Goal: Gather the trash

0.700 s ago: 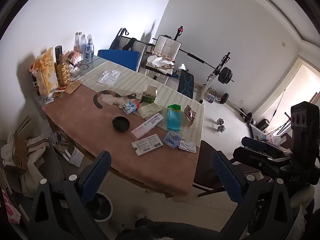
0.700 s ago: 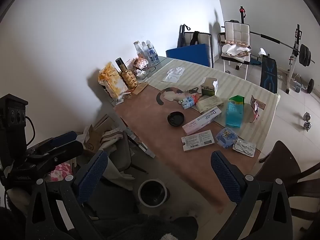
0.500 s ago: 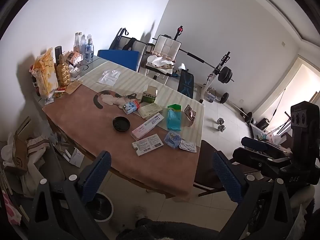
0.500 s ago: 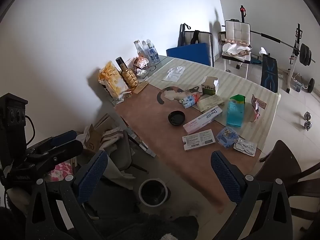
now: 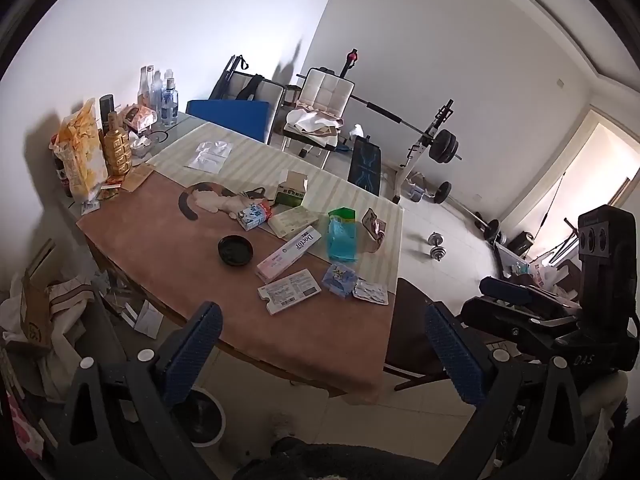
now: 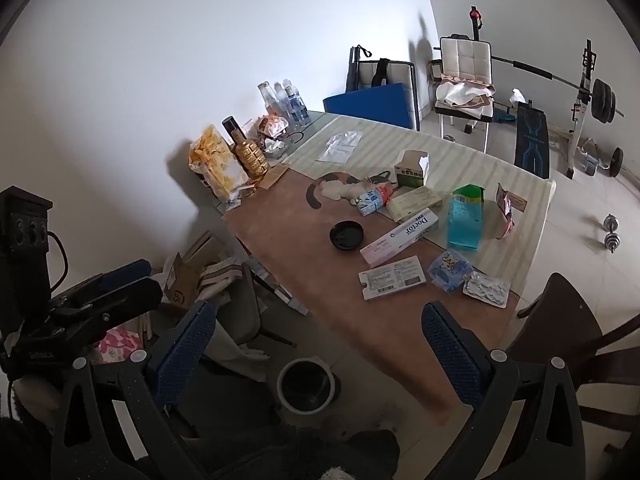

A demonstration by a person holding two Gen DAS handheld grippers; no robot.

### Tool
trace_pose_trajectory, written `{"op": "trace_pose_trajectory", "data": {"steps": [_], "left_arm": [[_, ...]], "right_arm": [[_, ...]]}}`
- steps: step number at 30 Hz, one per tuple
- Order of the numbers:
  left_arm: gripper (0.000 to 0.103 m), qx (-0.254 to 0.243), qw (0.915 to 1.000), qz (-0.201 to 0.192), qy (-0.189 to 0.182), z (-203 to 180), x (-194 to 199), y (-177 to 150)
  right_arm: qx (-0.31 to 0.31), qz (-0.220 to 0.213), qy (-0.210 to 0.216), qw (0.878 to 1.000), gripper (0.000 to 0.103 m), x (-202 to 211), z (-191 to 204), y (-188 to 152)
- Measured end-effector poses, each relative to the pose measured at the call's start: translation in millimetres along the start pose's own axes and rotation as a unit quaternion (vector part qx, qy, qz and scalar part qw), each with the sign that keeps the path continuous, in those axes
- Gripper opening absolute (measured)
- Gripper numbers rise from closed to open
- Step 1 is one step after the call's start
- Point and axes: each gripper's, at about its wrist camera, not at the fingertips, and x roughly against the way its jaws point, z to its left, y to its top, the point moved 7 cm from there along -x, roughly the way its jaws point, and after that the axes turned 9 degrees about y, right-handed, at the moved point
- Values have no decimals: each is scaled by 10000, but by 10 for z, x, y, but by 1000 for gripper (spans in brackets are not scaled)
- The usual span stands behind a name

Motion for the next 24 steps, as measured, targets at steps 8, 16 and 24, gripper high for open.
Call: {"op": "trace_pose_trajectory", "data": {"steps": [8,16,24], "left_arm": [[103,-66,10000,37,-54,-29,-56,-16],[103,-77,9999,29,-71,-59,-62,5],[103,-92,9999,14,-88,-73,-44,15]], "right_arm": [[-32,-11,-28,10000,103,17,-10,21],[-26,-16,-24,10000,103,31,-13,34],[-24,-38,-27,10000,103,25,-4,44]]}}
